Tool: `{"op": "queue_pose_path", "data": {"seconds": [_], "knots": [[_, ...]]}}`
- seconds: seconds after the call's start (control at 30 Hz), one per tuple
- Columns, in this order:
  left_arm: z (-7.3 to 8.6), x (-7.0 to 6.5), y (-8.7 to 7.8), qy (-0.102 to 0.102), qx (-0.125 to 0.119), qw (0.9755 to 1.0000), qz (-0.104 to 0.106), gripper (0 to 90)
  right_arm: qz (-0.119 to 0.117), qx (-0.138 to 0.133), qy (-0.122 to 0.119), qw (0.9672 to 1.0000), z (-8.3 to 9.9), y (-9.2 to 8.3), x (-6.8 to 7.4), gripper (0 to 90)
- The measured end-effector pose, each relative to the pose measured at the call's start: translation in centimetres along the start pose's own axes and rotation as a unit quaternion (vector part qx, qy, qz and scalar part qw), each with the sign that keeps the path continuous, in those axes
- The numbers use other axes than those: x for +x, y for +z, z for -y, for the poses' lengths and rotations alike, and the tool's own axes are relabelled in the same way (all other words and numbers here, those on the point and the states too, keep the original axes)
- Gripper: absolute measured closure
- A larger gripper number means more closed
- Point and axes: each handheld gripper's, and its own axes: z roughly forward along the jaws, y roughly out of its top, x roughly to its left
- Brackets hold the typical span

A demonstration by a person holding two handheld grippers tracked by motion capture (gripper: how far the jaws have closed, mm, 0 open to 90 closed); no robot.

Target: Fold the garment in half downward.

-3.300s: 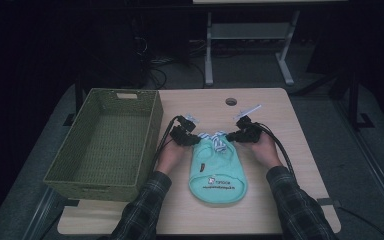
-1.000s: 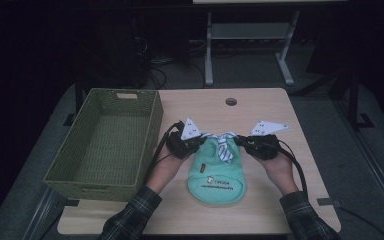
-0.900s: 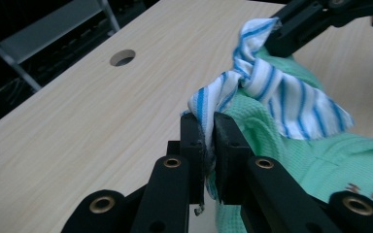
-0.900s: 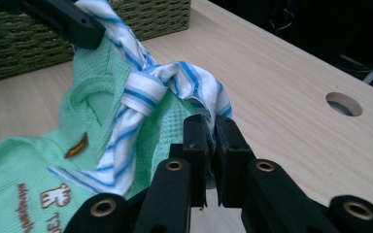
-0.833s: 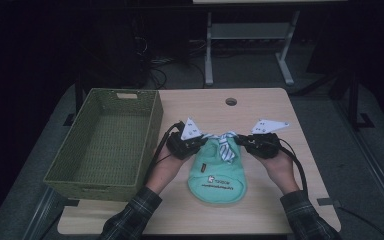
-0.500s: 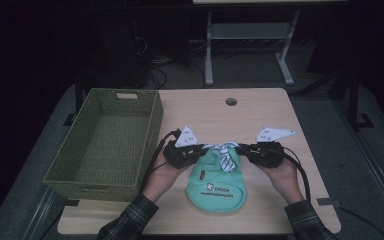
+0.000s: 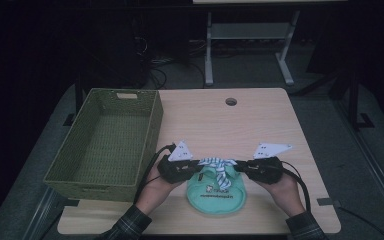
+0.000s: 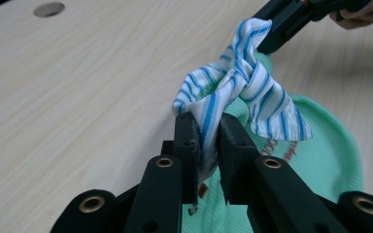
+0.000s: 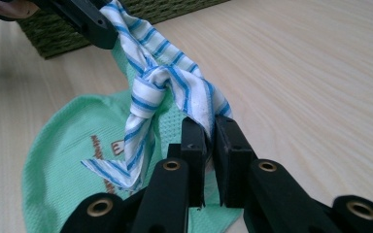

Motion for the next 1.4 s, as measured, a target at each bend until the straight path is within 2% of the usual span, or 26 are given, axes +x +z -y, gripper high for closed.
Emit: {"op": "queue_pose_path", "data": {"seconds": [0.13, 0.2, 0.43, 0.47, 0.53, 0.83, 0.93, 1.13, 1.3, 1.4], "knots": [[0.6, -0.4, 0.2, -0.008, 0.005, 0.9999, 0.014, 77.9, 0.0, 0.001, -0.002, 1.0, 0.3, 0.1, 0.2, 82.9], [0.9, -0.6, 0.3, -0.003, 0.013, 0.9997, 0.02, 77.7, -0.001, 0.004, -0.001, 1.0, 0.5, 0.1, 0.3, 82.9], [1.7, -1.3, 0.3, -0.004, 0.025, 0.9991, 0.035, 77.0, -0.011, 0.01, 0.003, 0.9999, 1.2, -0.1, 0.7, 82.8], [1.8, -1.3, 0.3, 0.001, 0.03, 0.9989, 0.036, 76.7, -0.013, 0.012, 0.002, 0.9998, 1.3, -0.2, 0.8, 82.8], [2.1, -1.4, 0.4, -0.008, 0.03, 0.9986, 0.042, 76.0, -0.016, 0.012, 0.006, 0.9998, 1.5, -0.2, 1.1, 82.7], [3.2, -1.6, 1.2, -0.032, 0.058, 0.9946, 0.081, 72.5, -0.036, 0.024, 0.019, 0.9989, 2.5, -0.4, 1.7, 81.8], [3.3, -2.0, 1.4, -0.022, 0.071, 0.9934, 0.087, 70.4, -0.042, 0.027, 0.025, 0.9984, 3.0, -0.4, 1.9, 80.7], [3.6, -2.3, 1.5, -0.024, 0.084, 0.9916, 0.095, 65.8, -0.052, 0.039, 0.03, 0.9975, 4.0, -0.5, 2.4, 77.8], [3.5, -2.6, 0.6, -0.029, 0.068, 0.9922, 0.101, 61.3, -0.052, 0.043, 0.036, 0.9971, 4.4, -1.0, 2.5, 77.8], [3.4, -2.6, -0.1, -0.033, 0.054, 0.9922, 0.107, 56.9, -0.05, 0.036, 0.038, 0.9974, 4.4, -1.4, 2.4, 77.7]]}}
